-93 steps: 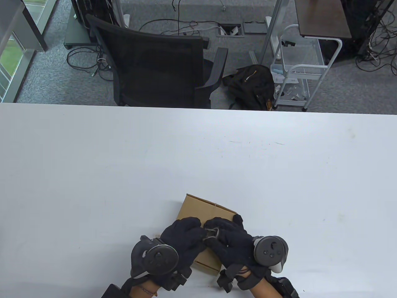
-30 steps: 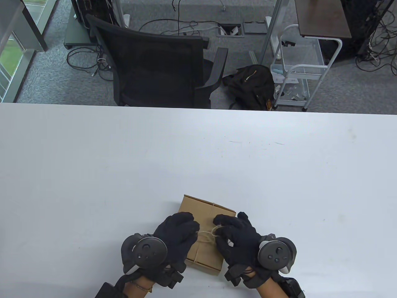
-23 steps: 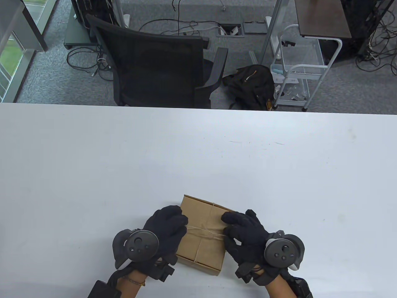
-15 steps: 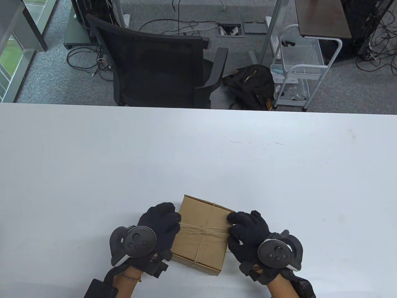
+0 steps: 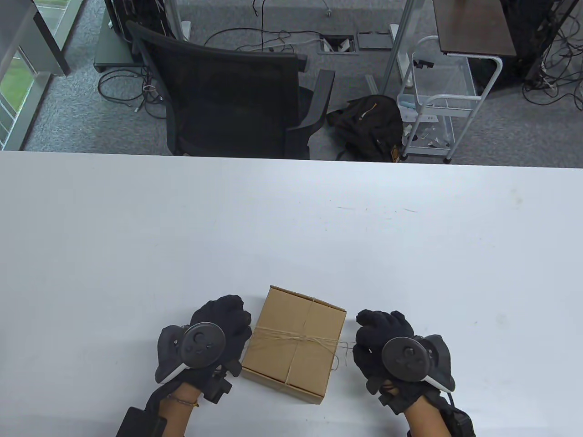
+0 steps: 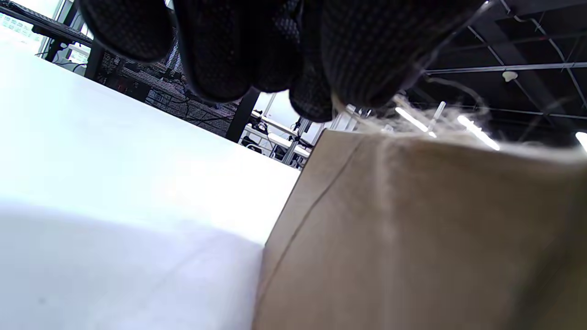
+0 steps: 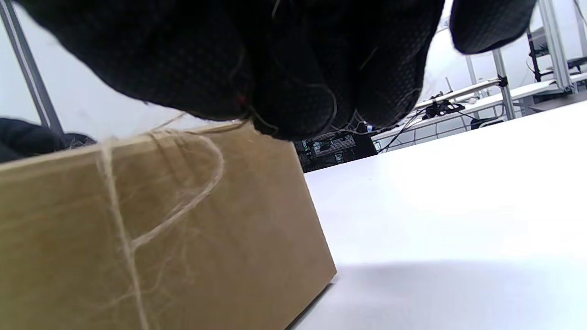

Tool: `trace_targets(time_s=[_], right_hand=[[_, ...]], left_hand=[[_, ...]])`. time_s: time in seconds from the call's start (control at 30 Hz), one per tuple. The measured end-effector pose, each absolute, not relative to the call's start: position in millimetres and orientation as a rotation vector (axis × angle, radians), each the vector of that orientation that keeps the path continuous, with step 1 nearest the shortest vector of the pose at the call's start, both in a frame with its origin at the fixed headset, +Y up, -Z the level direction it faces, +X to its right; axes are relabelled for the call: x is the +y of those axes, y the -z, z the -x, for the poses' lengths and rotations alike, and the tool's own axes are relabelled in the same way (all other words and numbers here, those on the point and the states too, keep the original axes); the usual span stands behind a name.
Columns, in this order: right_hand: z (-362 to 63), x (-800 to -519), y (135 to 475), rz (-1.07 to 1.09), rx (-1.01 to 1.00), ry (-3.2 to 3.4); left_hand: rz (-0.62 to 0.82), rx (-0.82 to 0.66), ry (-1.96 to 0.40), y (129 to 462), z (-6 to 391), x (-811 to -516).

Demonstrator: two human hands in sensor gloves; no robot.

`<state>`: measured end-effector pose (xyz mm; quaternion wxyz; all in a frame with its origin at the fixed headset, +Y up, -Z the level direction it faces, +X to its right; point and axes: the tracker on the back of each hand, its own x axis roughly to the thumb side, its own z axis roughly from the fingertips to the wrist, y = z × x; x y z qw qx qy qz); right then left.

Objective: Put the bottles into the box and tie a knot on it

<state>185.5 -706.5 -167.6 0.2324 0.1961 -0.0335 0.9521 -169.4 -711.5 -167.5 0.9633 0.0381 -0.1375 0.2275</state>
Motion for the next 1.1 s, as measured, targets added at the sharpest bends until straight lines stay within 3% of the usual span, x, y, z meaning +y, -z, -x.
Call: trace_targets(time_s=[0.5,0.77,0.87,1.1], right_hand=[[-210,-720,177,-0.294,-0.206,-2.484],[-238,-734,184,-0.138,-0.24,-2.393],[-241,-744,189,-0.139,-0.162,-2.446],[-230,-771,197,-0.259,0.094,-2.642]], left_hand=[[-0.042,-0.27,-0.45,172,174,-717],[-0.09,-0.11,-0.444,179,201,-725],[-0.095,-0.048,-0.404,182,211,-731],[0.063,-0.106,-0.25,191,213,-753]])
